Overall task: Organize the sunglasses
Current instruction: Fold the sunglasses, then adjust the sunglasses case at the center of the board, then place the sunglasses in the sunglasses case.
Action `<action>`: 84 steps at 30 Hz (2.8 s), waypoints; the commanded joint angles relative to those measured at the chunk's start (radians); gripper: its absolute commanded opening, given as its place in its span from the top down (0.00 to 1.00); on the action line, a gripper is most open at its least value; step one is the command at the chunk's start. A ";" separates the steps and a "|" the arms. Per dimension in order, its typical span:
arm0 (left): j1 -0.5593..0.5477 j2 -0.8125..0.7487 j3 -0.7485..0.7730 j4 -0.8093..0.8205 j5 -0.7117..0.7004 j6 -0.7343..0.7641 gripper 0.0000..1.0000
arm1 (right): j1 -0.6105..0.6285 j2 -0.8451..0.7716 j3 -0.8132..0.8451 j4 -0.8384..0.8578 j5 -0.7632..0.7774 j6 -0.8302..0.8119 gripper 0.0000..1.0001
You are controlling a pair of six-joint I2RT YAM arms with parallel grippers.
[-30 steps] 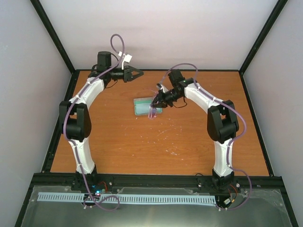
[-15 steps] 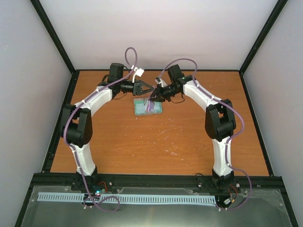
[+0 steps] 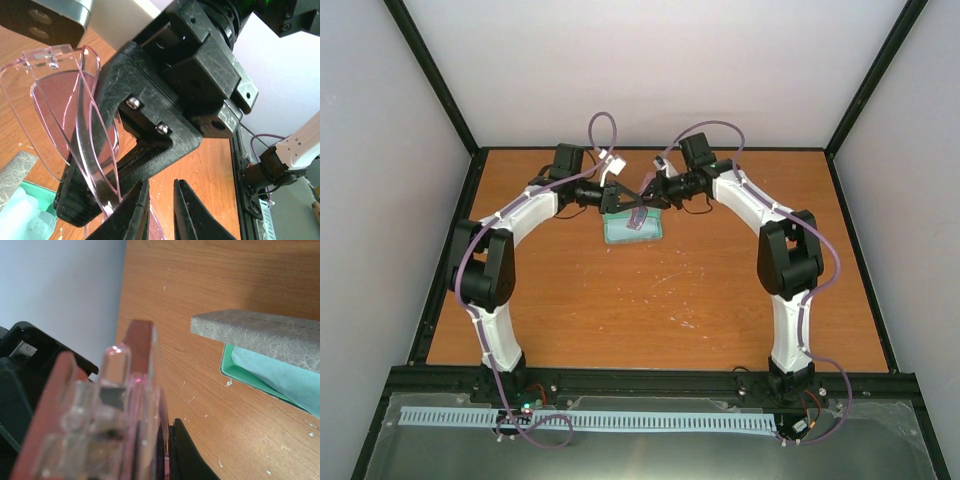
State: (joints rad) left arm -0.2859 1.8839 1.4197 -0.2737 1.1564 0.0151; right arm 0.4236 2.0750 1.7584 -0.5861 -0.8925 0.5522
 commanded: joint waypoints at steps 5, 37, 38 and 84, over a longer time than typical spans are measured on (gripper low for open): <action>0.047 -0.012 0.015 0.063 -0.065 -0.028 0.49 | -0.025 -0.125 -0.096 0.042 -0.008 0.024 0.97; 0.142 0.448 0.385 -0.385 -0.421 0.289 0.82 | -0.074 -0.168 -0.352 0.155 0.234 0.106 0.97; 0.136 0.441 0.366 -0.380 -0.419 0.289 0.82 | -0.074 -0.155 -0.349 0.156 0.237 0.106 0.97; 0.048 0.296 0.126 -0.252 -0.403 0.181 0.84 | -0.040 0.363 0.234 -0.303 0.017 -0.403 0.95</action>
State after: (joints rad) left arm -0.2367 2.2055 1.5410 -0.5388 0.7509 0.2096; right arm 0.3618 2.3955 1.9377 -0.8200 -0.8284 0.2142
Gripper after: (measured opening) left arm 0.161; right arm 0.051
